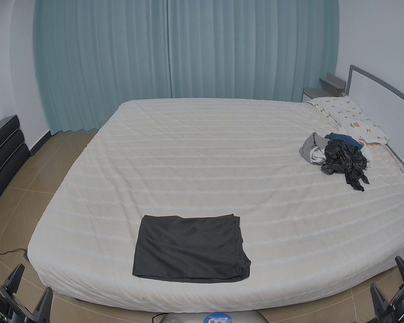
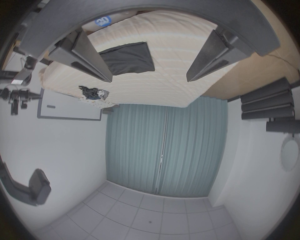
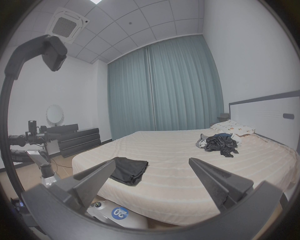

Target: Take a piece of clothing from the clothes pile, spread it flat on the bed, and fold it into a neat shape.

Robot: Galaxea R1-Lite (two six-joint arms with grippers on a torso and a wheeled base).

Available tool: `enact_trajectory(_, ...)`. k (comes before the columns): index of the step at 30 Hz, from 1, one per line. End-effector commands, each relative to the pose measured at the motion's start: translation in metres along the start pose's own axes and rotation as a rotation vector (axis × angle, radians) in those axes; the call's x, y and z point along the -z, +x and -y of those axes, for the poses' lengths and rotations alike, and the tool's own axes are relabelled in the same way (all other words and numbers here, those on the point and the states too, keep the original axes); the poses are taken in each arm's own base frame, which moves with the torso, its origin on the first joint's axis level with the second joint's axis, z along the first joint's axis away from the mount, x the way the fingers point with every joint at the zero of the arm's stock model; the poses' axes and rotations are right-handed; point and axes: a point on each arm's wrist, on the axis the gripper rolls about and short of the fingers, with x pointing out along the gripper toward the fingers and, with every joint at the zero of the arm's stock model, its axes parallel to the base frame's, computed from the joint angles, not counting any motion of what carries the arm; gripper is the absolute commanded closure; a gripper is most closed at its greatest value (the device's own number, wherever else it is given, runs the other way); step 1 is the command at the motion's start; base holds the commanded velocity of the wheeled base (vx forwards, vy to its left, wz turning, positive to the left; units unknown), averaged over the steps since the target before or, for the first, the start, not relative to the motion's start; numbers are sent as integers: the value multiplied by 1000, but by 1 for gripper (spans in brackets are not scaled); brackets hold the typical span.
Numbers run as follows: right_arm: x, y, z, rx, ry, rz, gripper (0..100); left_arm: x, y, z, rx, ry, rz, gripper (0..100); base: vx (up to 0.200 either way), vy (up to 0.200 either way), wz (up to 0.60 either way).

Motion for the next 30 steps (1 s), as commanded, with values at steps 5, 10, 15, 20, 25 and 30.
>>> enact_trajectory(5, 9, 1, 2, 69, -8, -9, 0, 12, 1, -1, -13, 45, -32, 0, 0, 0, 0)
enact_trajectory(10, 9, 1, 2, 96, 6, -12, 0, 14, 0, -1, -30, 33, -49, 0, 0, 0, 0)
enact_trajectory(15, 10, 0, 4, 175, 47, -45, 0, 14, 0, -1, -35, 29, -48, 0, 0, 0, 0)
enact_trajectory(20, 10, -1, 5, 227, 130, -57, 0, 14, 0, -1, -34, 15, -46, 0, 0, 0, 0)
enact_trajectory(25, 10, -1, 5, 245, 181, -49, 0, 12, 0, -1, -36, -11, -45, 0, 0, 0, 0)
enact_trajectory(30, 10, 0, 5, 249, 187, -28, 0, 13, 0, -2, -82, -24, -38, 0, 0, 0, 0)
